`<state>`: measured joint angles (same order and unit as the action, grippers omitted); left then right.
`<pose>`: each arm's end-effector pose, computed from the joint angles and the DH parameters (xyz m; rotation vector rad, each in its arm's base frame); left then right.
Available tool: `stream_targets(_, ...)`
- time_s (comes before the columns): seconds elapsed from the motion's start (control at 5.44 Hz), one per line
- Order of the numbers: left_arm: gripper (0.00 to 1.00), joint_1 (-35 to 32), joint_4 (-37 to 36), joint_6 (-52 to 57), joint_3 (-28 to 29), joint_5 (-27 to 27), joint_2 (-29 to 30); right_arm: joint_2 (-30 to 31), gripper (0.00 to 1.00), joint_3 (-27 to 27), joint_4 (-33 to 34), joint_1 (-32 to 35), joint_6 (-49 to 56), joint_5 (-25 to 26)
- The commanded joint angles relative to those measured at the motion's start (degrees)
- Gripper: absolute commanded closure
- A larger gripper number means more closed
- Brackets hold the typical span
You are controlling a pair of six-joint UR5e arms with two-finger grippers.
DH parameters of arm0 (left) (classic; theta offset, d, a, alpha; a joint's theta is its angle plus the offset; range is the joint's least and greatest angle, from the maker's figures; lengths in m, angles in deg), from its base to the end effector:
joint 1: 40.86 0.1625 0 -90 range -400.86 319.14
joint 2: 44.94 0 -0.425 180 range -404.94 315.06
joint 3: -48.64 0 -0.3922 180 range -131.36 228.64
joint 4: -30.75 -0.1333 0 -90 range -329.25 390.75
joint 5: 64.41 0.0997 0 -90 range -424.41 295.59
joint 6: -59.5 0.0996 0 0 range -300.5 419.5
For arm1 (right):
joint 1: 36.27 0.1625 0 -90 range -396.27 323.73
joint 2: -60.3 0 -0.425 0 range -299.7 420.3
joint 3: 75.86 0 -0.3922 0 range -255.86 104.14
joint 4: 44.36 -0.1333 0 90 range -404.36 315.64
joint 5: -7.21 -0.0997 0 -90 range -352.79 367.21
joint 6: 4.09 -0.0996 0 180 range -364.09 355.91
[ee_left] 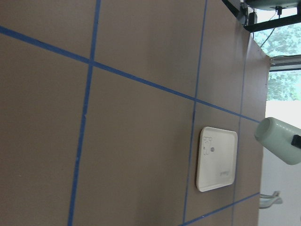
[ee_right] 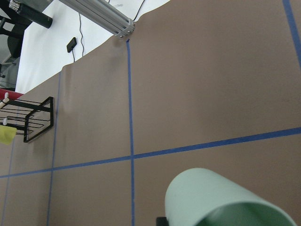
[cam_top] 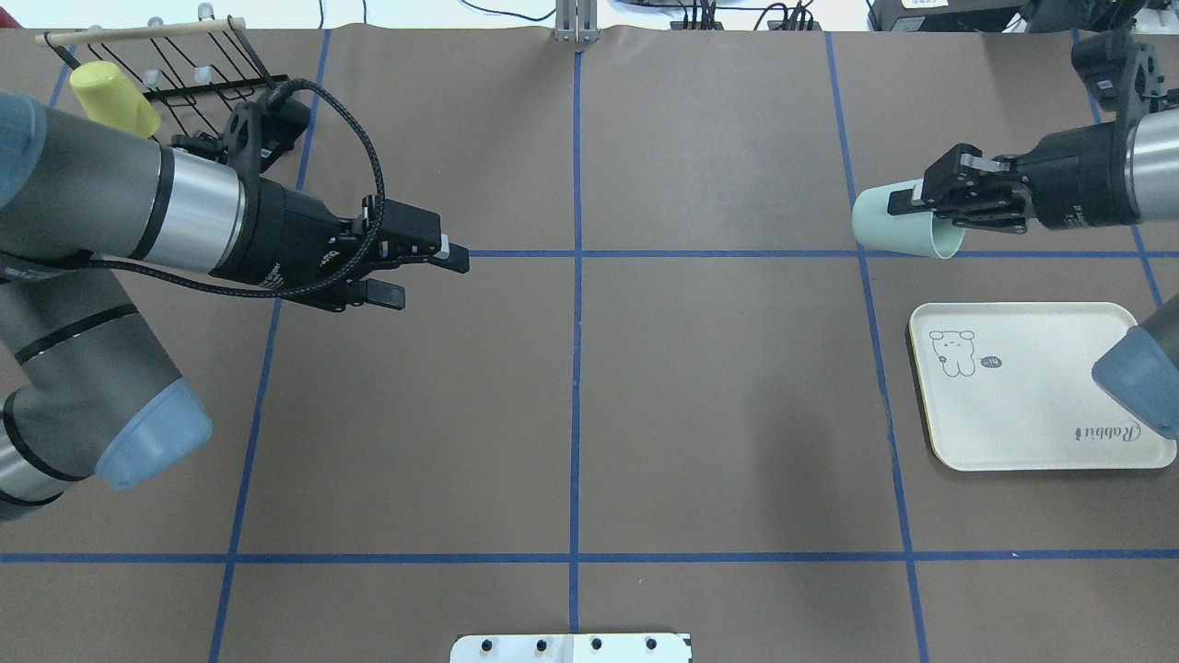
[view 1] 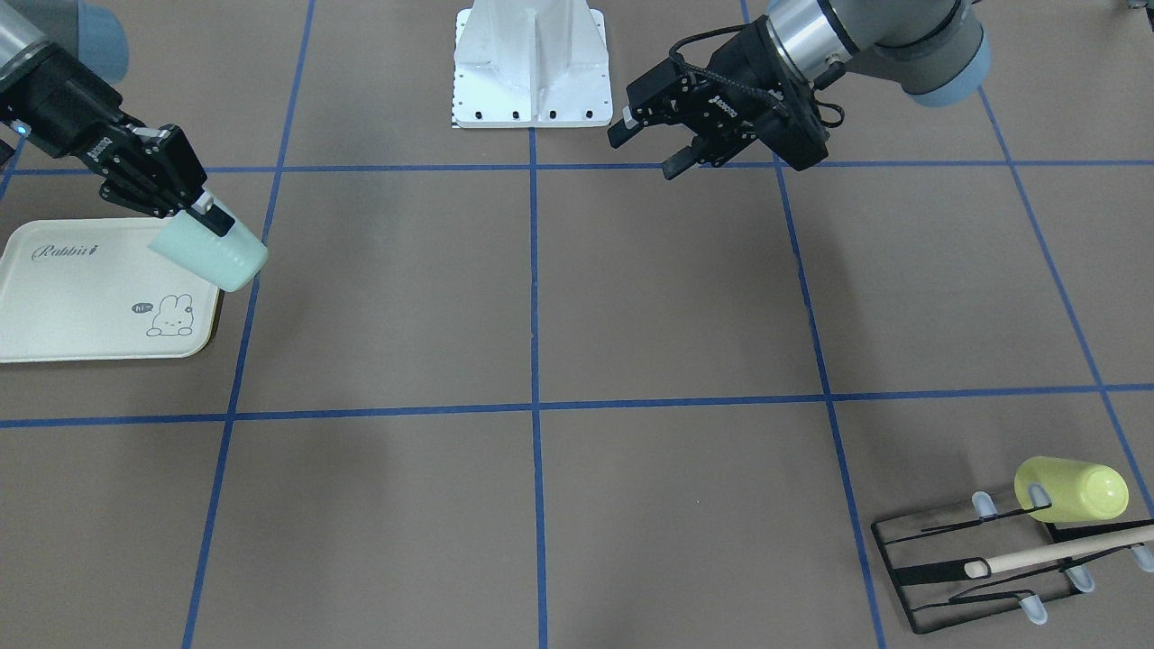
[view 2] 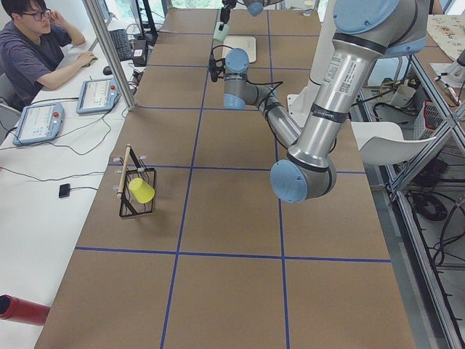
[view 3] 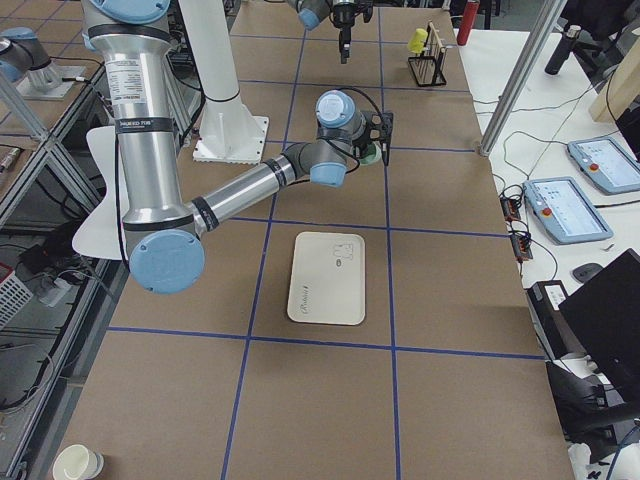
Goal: Left arm grabs green cup and hands to right arm on tray
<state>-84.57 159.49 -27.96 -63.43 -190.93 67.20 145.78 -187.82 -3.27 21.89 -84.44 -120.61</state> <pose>0.3341 -0.4218 0.1936 0.0683 1.4716 -0.1227 -0.1949 -0.4508 0.3347 0.2388 -1.3547 0.2757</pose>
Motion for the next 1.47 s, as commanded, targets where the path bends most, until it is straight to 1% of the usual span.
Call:
stream_targets(0.0, 0.0, -2.24, -14.43, 14.35, -4.72, 0.4, -3.49, 6.06, 1.0, -0.01, 3.55, 1.86, 12.26, 0.46)
stream_targets(0.18, 0.0, -4.52, -19.01, 23.21, -6.57, 0.4, -7.77, 7.58, 1.0, -0.1, 7.47, 2.83, 18.59, 0.55)
stream_targets(0.37, 0.0, -8.63, -22.27, 34.61, -8.59, 0.31, -14.25, 9.33, 1.0, -0.1, 10.99, 3.19, 25.44, 0.9)
stream_targets(0.55, 0.0, -13.02, -22.39, 43.51, -8.61, 0.31, -19.89, 12.66, 1.0, -0.1, 11.46, 3.45, 30.72, 1.77)
stream_targets(0.74, 0.0, -16.81, -22.48, 53.52, -8.09, -0.12, -25.16, 15.47, 1.0, -0.1, 12.25, 2.67, 34.35, 4.82)
stream_targets(0.92, 0.0, -21.54, -23.35, 63.1, -7.21, -0.3, -28.7, 15.94, 1.0, -0.18, 19.48, 1.36, 39.51, 5.29)
stream_targets(1.1, 0.0, -24.46, -27.8, 71.2, -6.94, -1.35, -29.43, 15.86, 1.0, -0.1, 25.03, -0.05, 42.79, 5.99)
stream_targets(1.29, 0.0, -28.67, -35.93, 78.16, -7.03, -1.71, -29.61, 15.51, 1.0, -0.18, 31.53, -2.5, 43.17, 6.0)
